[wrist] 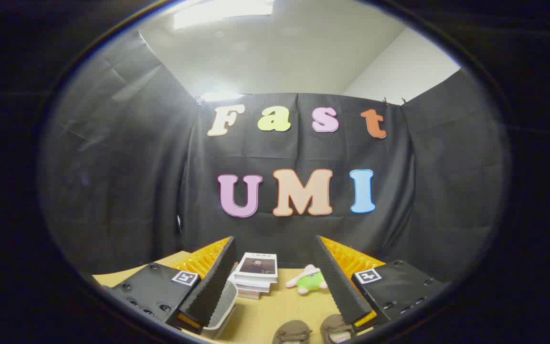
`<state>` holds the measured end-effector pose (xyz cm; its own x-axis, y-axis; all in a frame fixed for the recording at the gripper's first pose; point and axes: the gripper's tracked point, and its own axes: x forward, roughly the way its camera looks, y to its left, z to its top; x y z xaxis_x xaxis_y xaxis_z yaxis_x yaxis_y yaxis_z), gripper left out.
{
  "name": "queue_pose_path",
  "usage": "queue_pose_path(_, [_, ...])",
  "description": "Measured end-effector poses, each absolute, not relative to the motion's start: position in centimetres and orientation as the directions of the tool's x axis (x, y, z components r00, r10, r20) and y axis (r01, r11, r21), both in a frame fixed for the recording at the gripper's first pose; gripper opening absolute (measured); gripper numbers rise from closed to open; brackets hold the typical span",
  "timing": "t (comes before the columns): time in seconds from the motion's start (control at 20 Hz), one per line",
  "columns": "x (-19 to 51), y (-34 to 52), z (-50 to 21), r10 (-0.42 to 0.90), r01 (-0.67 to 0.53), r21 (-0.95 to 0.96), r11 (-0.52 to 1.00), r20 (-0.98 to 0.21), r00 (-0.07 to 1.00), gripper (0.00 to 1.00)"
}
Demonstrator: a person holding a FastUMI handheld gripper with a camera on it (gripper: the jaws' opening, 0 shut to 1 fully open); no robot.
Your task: Open the storage box then place both shoes into the box .Put the left shoe in first, then the right shoe, with the right side of both shoes facing outward in a uniform manner.
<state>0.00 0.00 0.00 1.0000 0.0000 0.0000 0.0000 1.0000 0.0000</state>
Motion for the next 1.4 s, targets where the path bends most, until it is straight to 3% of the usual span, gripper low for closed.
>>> queue_pose_path(0.85, [0.9,-0.3,-2.7,0.052,-0.049,0.072,0.996,-0.051,0.997,1.00])
queue_pose_path(1.4, [1.3,1.2,-10.9,0.124,-0.035,0.317,0.948,-0.263,0.957,1.00])
